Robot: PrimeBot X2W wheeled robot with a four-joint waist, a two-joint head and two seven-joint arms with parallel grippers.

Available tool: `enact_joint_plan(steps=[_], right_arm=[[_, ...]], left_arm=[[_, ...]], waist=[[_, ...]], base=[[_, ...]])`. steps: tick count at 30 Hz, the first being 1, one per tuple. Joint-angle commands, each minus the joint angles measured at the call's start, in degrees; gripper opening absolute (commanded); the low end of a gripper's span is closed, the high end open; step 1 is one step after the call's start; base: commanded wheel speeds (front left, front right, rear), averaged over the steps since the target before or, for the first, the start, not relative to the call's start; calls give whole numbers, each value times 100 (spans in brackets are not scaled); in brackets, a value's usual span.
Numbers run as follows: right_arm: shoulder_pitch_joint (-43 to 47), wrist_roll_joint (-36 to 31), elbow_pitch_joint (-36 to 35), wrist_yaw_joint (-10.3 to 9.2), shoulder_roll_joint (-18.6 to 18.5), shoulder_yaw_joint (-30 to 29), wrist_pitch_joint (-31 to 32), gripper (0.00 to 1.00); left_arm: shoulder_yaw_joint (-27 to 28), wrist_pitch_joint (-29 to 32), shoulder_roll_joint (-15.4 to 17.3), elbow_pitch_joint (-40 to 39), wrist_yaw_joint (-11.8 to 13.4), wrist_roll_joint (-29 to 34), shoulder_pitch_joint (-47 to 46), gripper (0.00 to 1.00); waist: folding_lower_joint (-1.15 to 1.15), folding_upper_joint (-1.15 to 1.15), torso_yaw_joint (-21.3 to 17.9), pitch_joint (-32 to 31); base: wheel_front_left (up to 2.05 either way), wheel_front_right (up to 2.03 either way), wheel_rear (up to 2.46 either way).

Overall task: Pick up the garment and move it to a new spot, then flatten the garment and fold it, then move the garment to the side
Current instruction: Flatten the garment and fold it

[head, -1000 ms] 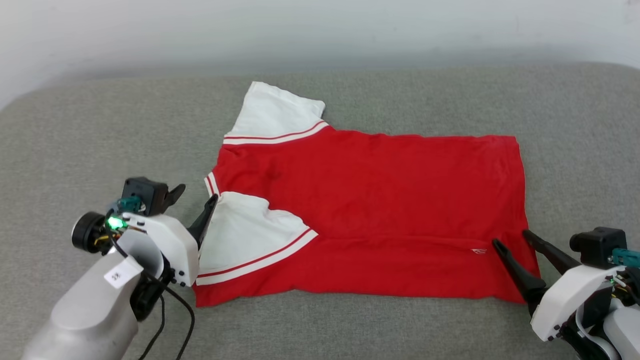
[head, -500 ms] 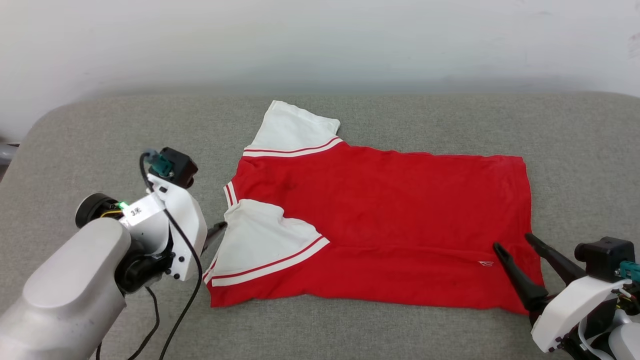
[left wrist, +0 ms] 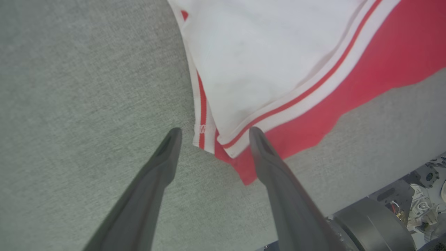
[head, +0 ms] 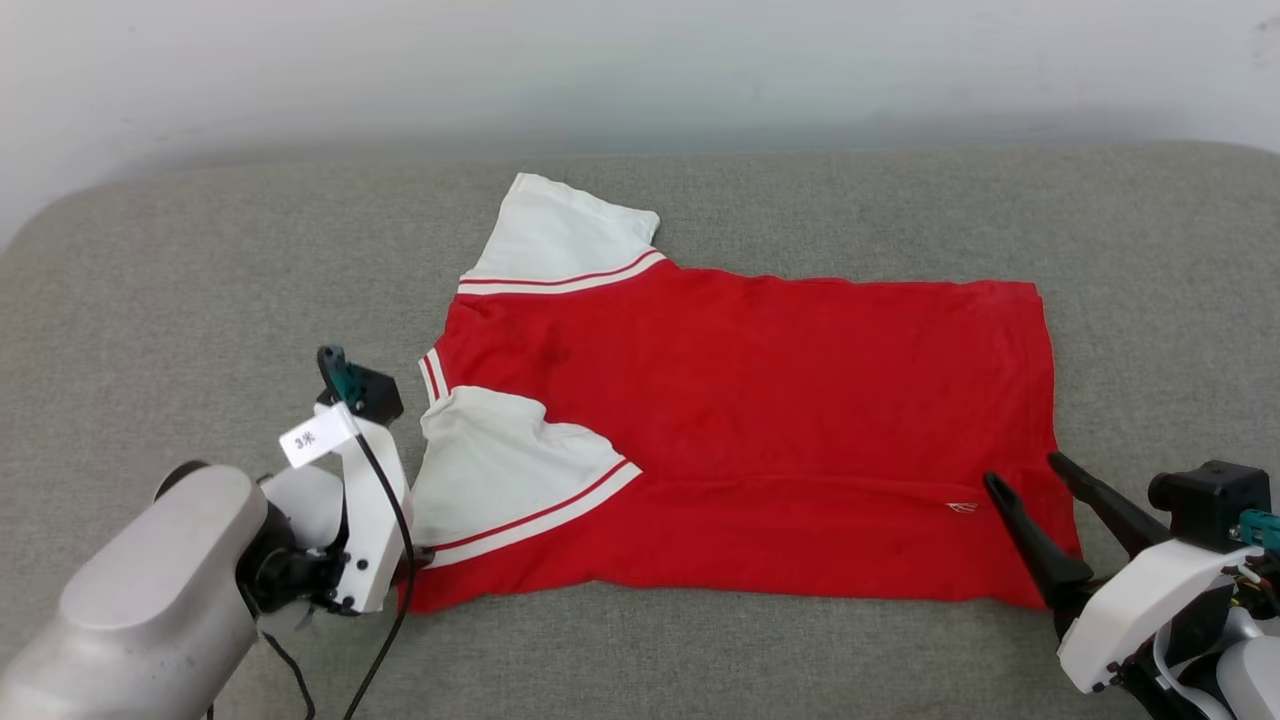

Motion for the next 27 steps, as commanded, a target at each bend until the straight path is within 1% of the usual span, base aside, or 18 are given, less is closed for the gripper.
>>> enact_joint_plan(steps=[1, 10, 11, 12, 13, 18, 22, 26, 27], right_arm=[[-17, -6, -16, -6, 31, -5, 5, 100], [-165, -16, 30, -6, 82, -5, -2, 100], [-171, -10, 33, -6, 79, -8, 3, 100], [-182, -8, 33, -6, 70, -21, 12, 100], [-187, -14, 36, -6, 56, -35, 18, 100], [-256, -100, -82, -6, -76, -188, 87, 100], [-349, -292, -286, -6, -298, -401, 295, 100], [-385, -431, -622, -6, -536, -647, 831, 100], [-347, -388, -746, -6, -675, -691, 1266, 100]], left_arm=[[-24, 18, -31, 37, 0, -11, 81, 100], [-184, -246, -233, 493, -51, -39, 433, 100], [-204, -319, -245, 491, -66, -31, 461, 93], [-220, -409, -244, 480, -84, 5, 467, 29], [-257, -467, -230, 470, -101, 36, 486, 0], [-243, -893, -40, 304, -137, 132, 462, 0], [-103, -1345, 36, 9, -121, 198, 445, 0], [-13, -1573, 157, -347, -7, 266, 487, 0], [25, -1635, 204, -556, 74, 264, 512, 0]], waist=[[0, 0, -27, 36], [0, 0, -111, 201], [0, 0, -114, 196], [0, 0, -118, 184], [0, 0, -116, 159], [0, 0, -102, 9], [0, 0, -70, -100], [0, 0, -28, -178], [0, 0, -6, -199]], base=[[0, 0, 0], [0, 0, 0], [0, 0, 0], [0, 0, 0], [0, 0, 0], [0, 0, 0], [0, 0, 0], [0, 0, 0], [0, 0, 0]])
